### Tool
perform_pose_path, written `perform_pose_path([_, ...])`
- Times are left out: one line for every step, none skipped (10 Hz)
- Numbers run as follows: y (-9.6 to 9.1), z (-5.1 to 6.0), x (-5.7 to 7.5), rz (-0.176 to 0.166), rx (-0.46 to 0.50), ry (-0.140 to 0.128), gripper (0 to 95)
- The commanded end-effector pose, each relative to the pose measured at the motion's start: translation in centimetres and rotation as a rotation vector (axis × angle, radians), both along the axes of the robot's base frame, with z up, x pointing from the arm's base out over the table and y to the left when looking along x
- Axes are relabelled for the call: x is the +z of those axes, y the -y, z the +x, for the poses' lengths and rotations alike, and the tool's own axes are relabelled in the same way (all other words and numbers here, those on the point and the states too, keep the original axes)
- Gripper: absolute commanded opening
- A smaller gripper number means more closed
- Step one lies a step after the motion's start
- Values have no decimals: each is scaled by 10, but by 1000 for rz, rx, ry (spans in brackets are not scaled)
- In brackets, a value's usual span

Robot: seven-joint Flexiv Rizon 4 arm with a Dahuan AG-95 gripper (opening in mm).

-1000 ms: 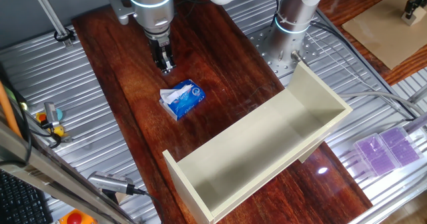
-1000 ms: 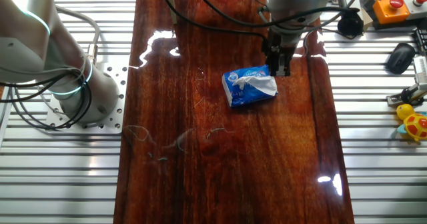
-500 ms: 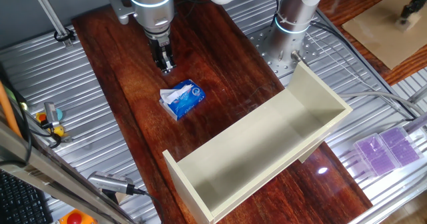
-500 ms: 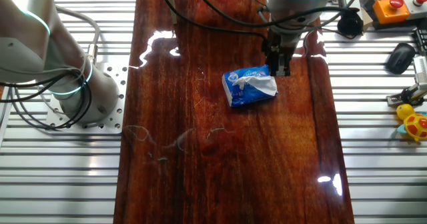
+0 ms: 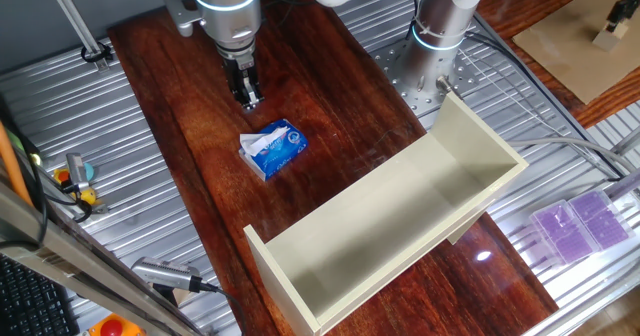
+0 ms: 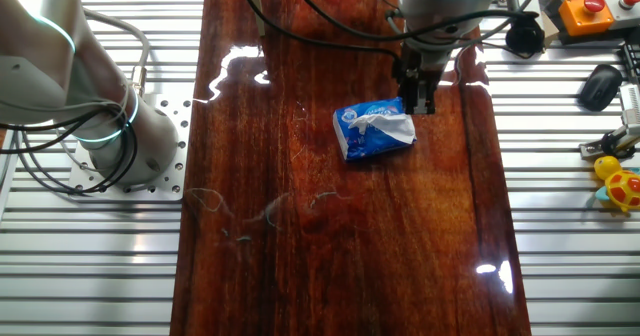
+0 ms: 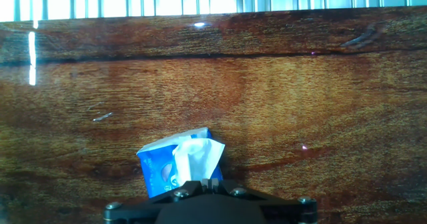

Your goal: Put the object on the shelf

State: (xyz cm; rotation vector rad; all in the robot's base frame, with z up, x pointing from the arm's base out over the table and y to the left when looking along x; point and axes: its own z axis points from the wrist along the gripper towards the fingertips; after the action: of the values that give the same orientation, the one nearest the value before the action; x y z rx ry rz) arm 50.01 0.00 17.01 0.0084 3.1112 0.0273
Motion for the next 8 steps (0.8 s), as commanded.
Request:
perform_pose_path([0, 0, 0, 0, 0, -1, 0])
perform_pose_path([0, 0, 0, 0, 0, -1, 0])
perform_pose_path([0, 0, 0, 0, 0, -1, 0])
perform_pose_path([0, 0, 0, 0, 0, -1, 0])
perform_pose_path([0, 0, 0, 0, 0, -1, 0])
perform_pose_path([-20, 10, -47, 21, 190, -3, 0])
perform_pose_path([-20, 10, -46, 10, 192, -10, 0])
perform_pose_path([-20, 10, -42, 10, 190, -10, 0])
